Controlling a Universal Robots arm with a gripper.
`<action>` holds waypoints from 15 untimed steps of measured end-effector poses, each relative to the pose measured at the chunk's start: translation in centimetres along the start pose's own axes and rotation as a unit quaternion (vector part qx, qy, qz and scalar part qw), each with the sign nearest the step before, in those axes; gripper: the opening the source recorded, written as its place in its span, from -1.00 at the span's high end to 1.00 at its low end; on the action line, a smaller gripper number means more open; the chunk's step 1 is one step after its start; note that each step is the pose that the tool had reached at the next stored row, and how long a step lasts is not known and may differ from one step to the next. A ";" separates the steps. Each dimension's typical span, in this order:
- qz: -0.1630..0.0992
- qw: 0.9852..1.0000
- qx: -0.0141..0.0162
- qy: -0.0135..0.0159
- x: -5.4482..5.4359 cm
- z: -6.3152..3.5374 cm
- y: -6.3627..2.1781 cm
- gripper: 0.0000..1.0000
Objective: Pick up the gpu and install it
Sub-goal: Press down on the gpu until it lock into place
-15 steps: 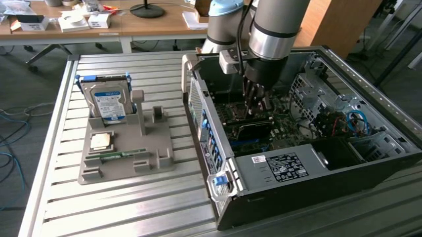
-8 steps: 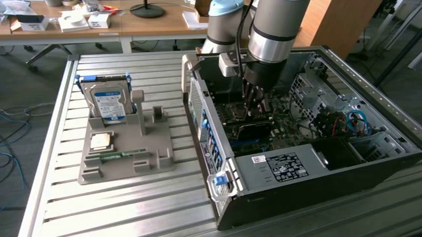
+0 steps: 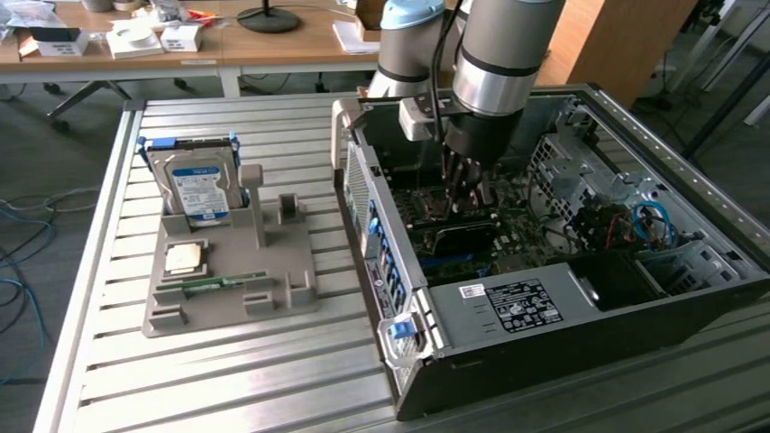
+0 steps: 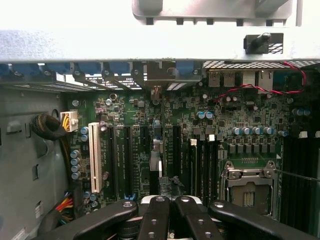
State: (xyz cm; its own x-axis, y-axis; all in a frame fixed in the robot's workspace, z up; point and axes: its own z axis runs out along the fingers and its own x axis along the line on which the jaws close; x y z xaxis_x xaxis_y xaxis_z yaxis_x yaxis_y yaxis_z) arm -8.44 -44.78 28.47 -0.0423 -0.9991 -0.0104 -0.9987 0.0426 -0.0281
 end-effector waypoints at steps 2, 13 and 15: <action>0.000 1.000 0.000 0.000 0.0 0.04 0.00 0.79; 0.000 1.000 0.000 0.000 0.0 0.57 0.02 0.79; 0.000 1.000 0.000 0.000 0.0 0.61 0.02 0.79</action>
State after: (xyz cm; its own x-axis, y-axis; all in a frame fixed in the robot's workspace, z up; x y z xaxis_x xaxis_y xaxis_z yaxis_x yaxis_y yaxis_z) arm -8.44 -44.78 27.86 -0.0423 -0.9990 -0.0104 -0.9987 0.0426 -0.0280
